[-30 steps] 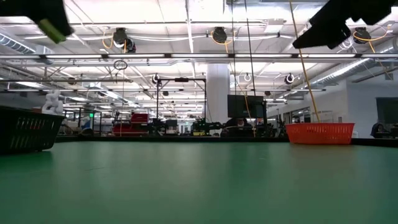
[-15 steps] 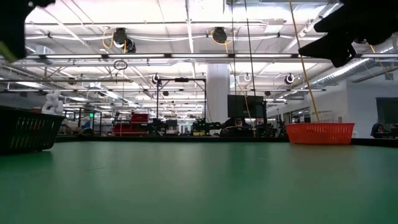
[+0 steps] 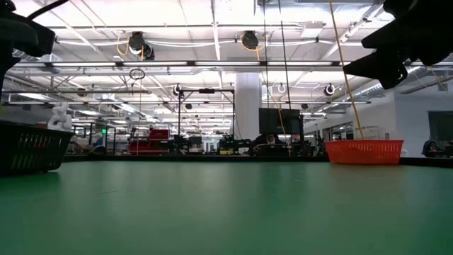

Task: Sort & place blocks by color
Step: Put the yellow wooden block into the black basket, then return to Home Position

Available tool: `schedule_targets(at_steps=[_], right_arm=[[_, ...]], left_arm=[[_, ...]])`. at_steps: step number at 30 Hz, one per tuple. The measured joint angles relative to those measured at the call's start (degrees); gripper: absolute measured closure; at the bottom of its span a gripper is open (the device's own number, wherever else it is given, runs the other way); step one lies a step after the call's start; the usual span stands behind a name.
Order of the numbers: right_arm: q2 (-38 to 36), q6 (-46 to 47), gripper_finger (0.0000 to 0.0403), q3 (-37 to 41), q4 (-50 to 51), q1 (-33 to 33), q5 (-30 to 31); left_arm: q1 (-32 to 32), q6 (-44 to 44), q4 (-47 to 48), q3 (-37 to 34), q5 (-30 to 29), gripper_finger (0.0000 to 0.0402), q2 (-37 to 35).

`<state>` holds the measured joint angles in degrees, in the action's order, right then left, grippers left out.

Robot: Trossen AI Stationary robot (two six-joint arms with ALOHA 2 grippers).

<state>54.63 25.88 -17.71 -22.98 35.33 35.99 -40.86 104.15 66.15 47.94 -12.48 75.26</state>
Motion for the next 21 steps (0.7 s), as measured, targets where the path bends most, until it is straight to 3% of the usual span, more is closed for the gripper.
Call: schedule_targets(at_steps=[8,16,21], right_arm=[[0.0,0.0,0.0135,1.8,-0.8,0.0,0.0],[0.0,-0.1,0.0135,4.5,-6.5,0.0,-0.2],[-0.8,-5.9,0.0135,6.0,-6.9,0.0,-0.1]], left_arm=[[0.0,-4.7,-0.1,0.0,-1.3,0.0301,0.0],[0.0,-7.9,-0.5,0.0,-2.3,0.0227,0.0],[0.0,-12.9,-0.2,0.9,-4.0,0.019,0.0]])
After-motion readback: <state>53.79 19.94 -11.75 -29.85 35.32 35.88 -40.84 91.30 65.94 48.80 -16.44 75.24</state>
